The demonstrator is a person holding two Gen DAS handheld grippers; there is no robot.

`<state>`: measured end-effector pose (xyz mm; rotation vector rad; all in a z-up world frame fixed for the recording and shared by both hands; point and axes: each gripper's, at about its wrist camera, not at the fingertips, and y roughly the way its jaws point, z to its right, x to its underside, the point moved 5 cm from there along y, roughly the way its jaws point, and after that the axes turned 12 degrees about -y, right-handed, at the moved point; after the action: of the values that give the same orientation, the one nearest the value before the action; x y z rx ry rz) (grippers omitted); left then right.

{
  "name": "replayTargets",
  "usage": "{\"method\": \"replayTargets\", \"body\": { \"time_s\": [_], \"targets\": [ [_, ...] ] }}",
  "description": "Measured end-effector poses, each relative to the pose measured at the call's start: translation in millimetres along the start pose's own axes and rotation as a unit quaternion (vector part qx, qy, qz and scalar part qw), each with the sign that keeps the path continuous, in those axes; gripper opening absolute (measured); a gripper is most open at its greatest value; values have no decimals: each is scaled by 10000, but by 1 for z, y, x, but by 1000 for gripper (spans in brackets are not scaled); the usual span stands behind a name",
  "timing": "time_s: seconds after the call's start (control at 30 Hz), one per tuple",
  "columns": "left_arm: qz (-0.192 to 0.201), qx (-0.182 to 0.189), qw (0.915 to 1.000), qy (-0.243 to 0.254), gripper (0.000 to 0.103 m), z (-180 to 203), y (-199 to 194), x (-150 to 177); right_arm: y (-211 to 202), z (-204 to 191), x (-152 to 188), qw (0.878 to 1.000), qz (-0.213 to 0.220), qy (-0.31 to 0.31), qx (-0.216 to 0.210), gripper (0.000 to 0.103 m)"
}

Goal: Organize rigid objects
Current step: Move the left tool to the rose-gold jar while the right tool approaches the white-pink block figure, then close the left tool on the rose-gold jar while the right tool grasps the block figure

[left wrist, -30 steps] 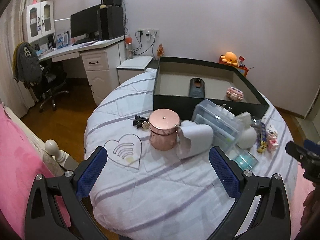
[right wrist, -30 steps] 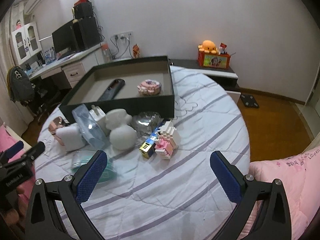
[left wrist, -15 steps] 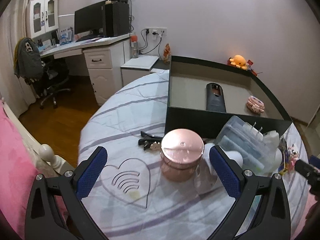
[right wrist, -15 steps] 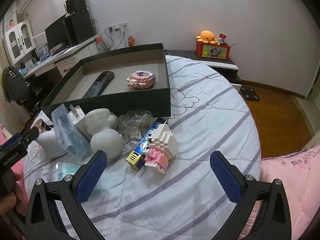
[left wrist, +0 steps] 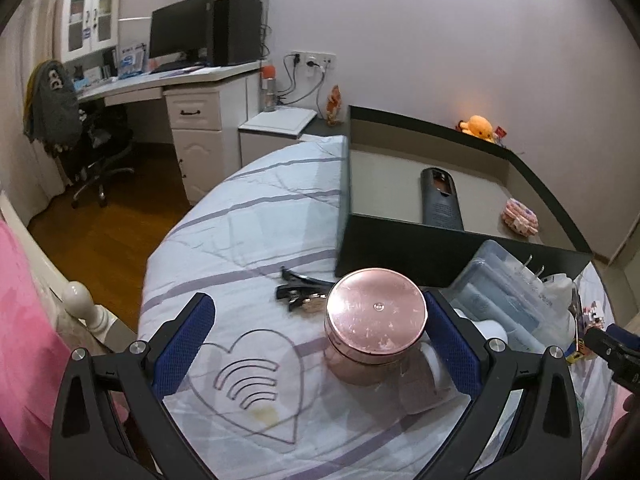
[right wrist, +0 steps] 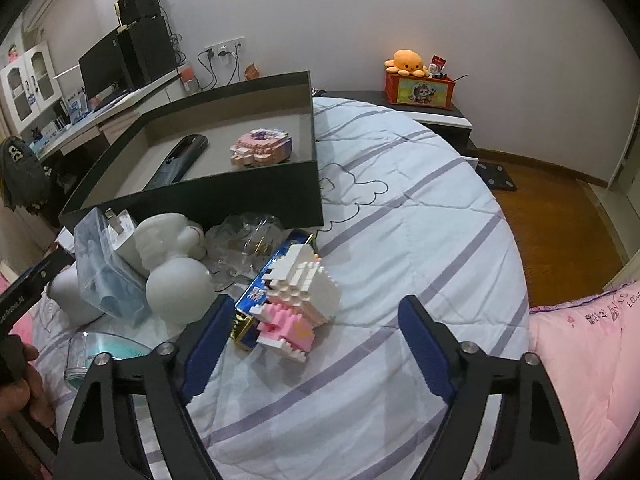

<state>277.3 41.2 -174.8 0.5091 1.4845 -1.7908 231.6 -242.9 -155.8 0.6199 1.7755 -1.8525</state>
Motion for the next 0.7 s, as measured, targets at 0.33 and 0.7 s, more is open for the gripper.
{"method": "replayTargets", "body": {
  "time_s": [0.33, 0.7],
  "targets": [
    [-179, 196, 9996, 134, 102, 16, 12, 3, 8, 4, 0, 9997, 47, 205, -142, 66],
    [-543, 215, 9982, 105, 67, 8, 14, 19, 8, 6, 4, 9997, 7, 143, -211, 55]
  ]
}}
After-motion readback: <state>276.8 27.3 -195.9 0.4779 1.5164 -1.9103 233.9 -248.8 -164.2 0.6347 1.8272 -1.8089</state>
